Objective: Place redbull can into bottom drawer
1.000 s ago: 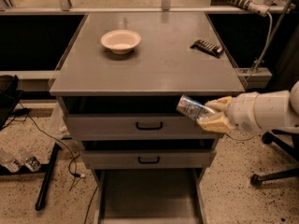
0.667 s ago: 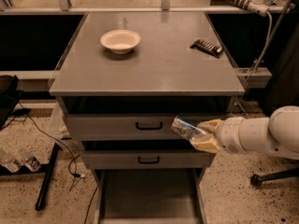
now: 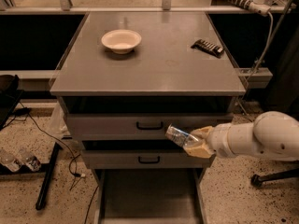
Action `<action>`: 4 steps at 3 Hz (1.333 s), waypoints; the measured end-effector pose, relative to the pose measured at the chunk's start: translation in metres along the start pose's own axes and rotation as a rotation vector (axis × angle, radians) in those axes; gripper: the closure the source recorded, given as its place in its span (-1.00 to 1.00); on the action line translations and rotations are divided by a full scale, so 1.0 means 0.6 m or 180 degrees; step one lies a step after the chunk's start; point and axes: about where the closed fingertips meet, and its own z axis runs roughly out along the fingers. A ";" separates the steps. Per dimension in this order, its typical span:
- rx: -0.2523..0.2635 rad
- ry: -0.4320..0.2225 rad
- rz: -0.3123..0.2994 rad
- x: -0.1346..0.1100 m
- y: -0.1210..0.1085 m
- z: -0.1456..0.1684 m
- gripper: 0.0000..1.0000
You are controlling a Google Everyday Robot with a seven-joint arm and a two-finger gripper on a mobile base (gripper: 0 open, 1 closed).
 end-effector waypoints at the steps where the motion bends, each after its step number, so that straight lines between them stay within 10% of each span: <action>1: -0.0188 0.0173 0.0097 0.075 0.027 0.091 1.00; 4: 0.0014 0.0429 -0.0297 0.261 0.091 0.256 1.00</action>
Offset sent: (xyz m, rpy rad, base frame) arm -0.0241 0.0207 -0.2025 -0.1133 0.1086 0.0477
